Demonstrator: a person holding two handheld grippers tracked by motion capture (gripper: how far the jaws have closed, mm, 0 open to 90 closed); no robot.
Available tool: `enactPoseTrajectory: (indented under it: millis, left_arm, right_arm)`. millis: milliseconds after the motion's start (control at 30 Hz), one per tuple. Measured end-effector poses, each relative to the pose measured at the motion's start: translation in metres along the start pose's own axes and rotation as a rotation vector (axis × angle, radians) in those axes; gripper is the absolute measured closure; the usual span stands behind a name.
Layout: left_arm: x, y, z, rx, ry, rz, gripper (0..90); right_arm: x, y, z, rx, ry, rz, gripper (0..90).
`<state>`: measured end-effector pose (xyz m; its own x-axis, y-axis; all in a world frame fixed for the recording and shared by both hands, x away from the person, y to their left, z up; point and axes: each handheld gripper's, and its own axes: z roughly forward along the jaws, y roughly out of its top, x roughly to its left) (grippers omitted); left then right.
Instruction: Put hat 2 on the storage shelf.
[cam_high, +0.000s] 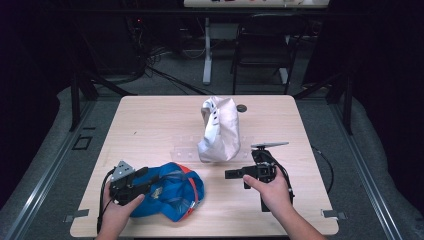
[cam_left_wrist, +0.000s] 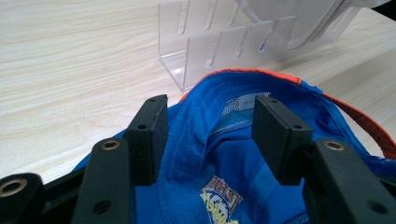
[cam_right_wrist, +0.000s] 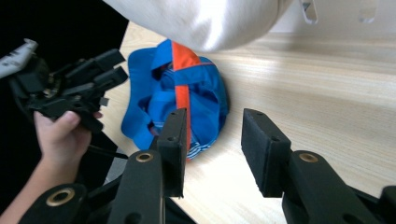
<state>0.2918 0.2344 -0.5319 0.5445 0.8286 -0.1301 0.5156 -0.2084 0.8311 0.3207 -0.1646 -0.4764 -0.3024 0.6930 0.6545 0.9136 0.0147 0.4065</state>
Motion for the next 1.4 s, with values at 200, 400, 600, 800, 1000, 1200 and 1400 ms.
enactPoseTrajectory:
  millis: [200, 400, 600, 800, 1000, 1200, 1400]
  left_arm:
    - [0.001, 0.0, 0.0, 0.003, -0.004, 0.003, 46.3]
    - [0.001, -0.001, 0.001, 0.009, -0.008, -0.004, 46.2]
    - [0.0, -0.001, 0.002, 0.011, -0.01, -0.004, 46.2]
    - [0.0, -0.002, 0.002, 0.015, -0.009, -0.005, 46.2]
    - [0.001, -0.002, 0.003, 0.019, -0.01, -0.002, 46.2]
    - [0.001, -0.002, 0.003, 0.018, -0.008, 0.0, 46.2]
    - [0.0, -0.003, 0.004, 0.021, -0.008, -0.002, 46.1]
  right_arm:
    - [-0.005, -0.009, 0.019, -0.003, -0.004, -0.04, 60.4]
    - [-0.009, -0.017, 0.035, 0.019, -0.025, -0.065, 59.9]
    - [-0.008, -0.026, 0.056, 0.022, 0.019, -0.064, 59.5]
    - [-0.004, -0.03, 0.075, 0.053, 0.047, -0.066, 59.7]
    - [0.004, -0.03, 0.089, 0.063, 0.071, -0.071, 57.7]
    - [0.008, -0.033, 0.101, 0.082, 0.149, -0.026, 55.6]
    - [0.008, -0.038, 0.112, 0.077, 0.15, -0.037, 54.1]
